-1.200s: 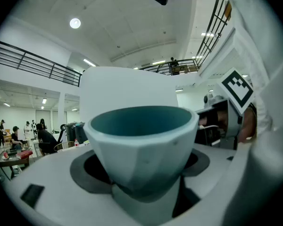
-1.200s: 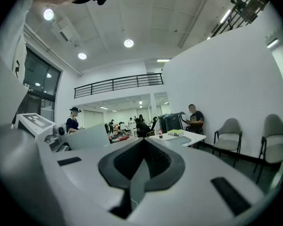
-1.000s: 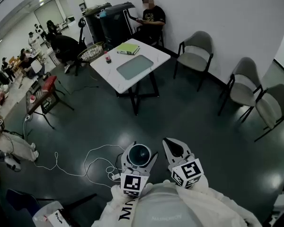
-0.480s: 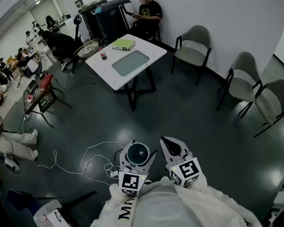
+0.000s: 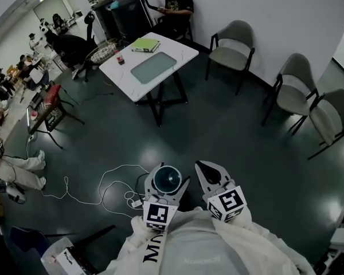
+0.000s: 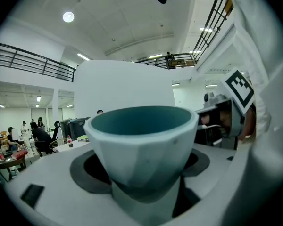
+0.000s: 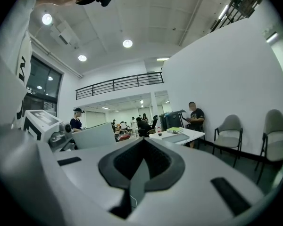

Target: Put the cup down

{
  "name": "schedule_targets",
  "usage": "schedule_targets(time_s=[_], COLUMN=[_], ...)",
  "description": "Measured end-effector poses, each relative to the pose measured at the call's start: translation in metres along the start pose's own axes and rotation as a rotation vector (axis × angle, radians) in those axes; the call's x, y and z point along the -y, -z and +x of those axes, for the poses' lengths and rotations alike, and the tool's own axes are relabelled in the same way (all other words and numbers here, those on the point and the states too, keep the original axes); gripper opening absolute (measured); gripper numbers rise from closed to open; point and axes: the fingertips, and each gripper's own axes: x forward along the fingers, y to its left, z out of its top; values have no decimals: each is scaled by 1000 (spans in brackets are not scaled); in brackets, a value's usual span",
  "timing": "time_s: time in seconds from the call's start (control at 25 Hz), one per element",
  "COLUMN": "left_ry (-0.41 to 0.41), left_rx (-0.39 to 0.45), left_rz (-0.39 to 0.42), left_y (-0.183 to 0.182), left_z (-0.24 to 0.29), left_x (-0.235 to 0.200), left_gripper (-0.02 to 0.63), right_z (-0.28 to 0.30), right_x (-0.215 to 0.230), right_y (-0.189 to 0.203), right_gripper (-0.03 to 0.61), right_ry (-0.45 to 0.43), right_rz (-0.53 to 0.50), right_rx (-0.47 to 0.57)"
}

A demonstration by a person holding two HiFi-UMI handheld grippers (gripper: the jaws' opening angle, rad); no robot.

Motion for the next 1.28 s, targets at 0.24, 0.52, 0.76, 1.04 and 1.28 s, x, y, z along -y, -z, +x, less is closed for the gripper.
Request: schedule_targets(time_s=[0.24, 0.52, 0.76, 1.04, 1.28], left_ry=[19, 15, -3, -4, 4], left_rx=[7, 13, 29, 1, -5], left_rz=[4, 0, -6, -31, -36], left_y=[-2, 4, -1, 4, 3], left_z=[19, 47, 77, 114, 150], left_x=[-4, -33, -70, -119, -170], left_gripper=[397, 397, 397, 397, 397], right_z=[5, 41, 80, 140, 198], right_x=[22, 44, 59, 80, 98], right_y=[4, 3, -1, -3, -2], right_gripper=[5, 5, 5, 5, 5], right_ry=[38, 52, 48, 47, 55], right_rz=[-2, -18, -27, -9, 7], right_rx=[-13, -21, -22, -42, -71])
